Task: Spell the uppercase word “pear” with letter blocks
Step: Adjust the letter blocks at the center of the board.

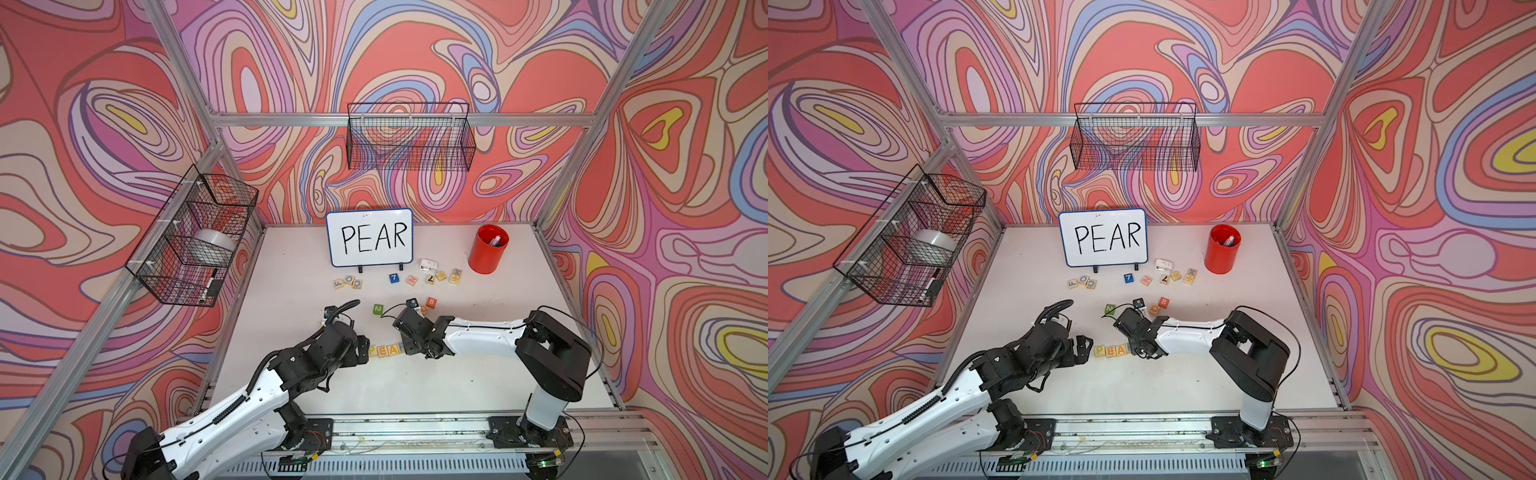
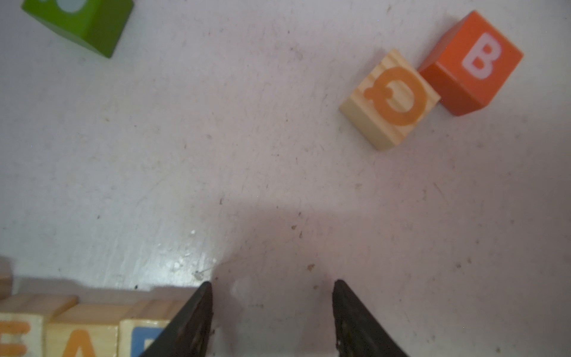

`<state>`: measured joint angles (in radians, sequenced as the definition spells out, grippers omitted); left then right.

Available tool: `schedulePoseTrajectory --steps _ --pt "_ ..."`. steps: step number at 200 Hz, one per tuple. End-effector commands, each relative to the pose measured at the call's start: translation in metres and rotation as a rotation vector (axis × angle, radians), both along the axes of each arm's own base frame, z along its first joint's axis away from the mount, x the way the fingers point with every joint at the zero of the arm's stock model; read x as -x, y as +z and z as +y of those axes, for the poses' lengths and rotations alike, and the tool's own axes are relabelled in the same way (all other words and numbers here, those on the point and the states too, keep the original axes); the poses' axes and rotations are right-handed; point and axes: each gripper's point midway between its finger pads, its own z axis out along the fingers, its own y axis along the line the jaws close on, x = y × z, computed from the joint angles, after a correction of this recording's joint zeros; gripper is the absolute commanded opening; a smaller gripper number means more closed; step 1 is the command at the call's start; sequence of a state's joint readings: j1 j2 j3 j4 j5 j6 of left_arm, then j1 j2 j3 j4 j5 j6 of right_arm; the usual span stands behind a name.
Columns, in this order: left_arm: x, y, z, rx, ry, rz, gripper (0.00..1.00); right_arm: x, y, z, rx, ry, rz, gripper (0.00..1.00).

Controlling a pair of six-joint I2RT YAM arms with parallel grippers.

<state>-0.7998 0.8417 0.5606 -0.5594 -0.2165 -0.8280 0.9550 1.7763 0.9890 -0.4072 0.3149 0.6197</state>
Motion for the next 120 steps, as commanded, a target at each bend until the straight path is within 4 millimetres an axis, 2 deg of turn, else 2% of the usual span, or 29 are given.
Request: schedulePoseTrajectory --steps 1,10,77,84,120 --pt "-0.001 -0.013 -0.015 0.037 -0.024 0.034 1.00 0.016 -0.012 -0.015 0.049 -0.023 0.056 0.63" --pt "-0.004 -0.016 -0.021 0.038 -0.037 0.038 1.00 0.016 -0.003 -0.012 0.018 -0.028 0.043 0.63" --pt "-0.027 -0.036 -0.063 0.028 -0.122 0.086 1.00 0.026 -0.006 -0.012 0.003 -0.051 0.052 0.63" --pt "-0.034 -0.033 -0.071 0.051 -0.125 0.068 1.00 0.028 -0.006 -0.011 0.000 -0.049 0.053 0.63" --pt "-0.047 -0.041 -0.087 0.078 -0.101 0.082 1.00 0.030 -0.006 -0.007 -0.008 -0.050 0.050 0.63"
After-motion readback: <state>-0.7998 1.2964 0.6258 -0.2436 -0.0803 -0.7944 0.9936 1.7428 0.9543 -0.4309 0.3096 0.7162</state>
